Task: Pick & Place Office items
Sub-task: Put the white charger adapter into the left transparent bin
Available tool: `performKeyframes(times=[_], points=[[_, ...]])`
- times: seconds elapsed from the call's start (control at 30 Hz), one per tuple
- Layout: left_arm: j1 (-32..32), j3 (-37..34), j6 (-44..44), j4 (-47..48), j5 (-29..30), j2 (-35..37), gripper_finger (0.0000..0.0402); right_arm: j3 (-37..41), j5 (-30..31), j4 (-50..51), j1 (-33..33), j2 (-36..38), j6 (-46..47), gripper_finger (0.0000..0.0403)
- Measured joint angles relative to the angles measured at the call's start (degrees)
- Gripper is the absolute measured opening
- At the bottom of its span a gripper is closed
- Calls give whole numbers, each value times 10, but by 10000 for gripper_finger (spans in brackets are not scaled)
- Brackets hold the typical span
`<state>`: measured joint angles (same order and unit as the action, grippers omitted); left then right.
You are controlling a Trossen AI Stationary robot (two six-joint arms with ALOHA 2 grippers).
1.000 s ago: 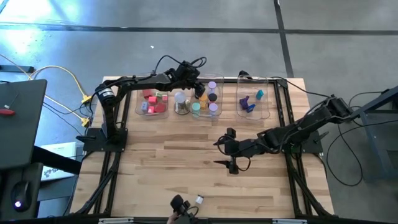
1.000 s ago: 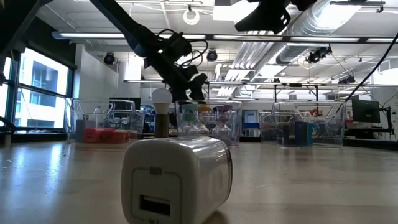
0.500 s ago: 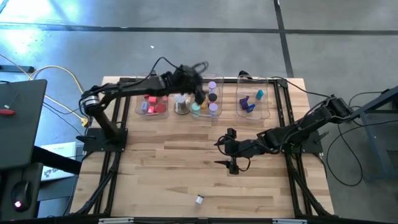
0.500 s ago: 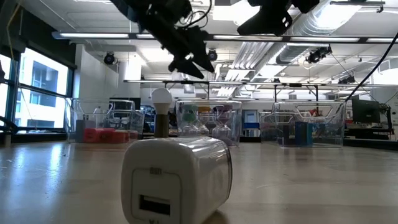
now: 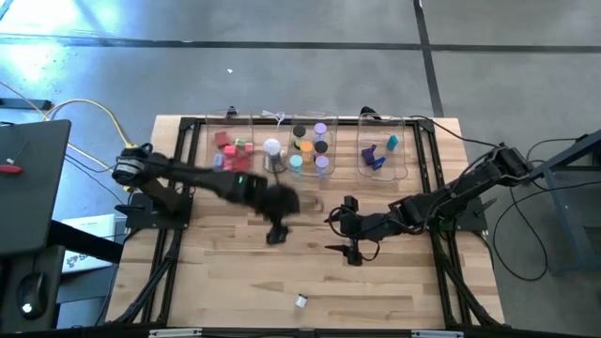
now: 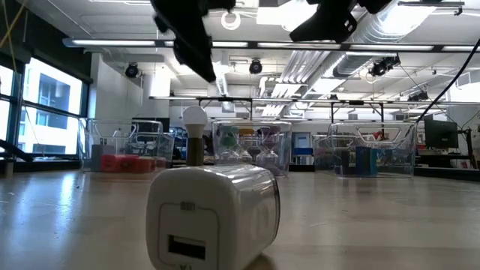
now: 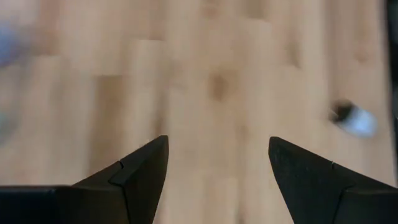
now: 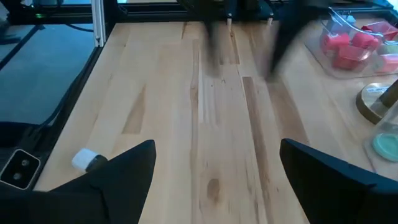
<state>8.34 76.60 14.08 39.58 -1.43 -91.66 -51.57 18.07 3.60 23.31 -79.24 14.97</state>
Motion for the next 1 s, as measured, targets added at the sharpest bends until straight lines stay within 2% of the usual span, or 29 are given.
performKeyframes(times=[0.1, 0.3, 0.47, 0.63, 0.87, 1.0], points=[[70, 0, -25, -2, 22, 0, 269, 0, 0, 0, 0, 0, 13, 333], [181, 0, -131, -15, 93, -10, 269, 0, 0, -5, 11, 0, 42, 333], [241, 0, -144, -66, 122, -32, 269, 0, 0, -17, 28, 0, 64, 333], [273, 0, -227, -98, 124, -62, 269, 0, 0, -35, 49, 0, 79, 333], [274, 0, -407, -134, 153, -101, 269, 0, 0, -63, 82, 0, 79, 333], [266, 0, -445, -150, 148, -108, 269, 0, 13, -69, 98, 0, 78, 333]])
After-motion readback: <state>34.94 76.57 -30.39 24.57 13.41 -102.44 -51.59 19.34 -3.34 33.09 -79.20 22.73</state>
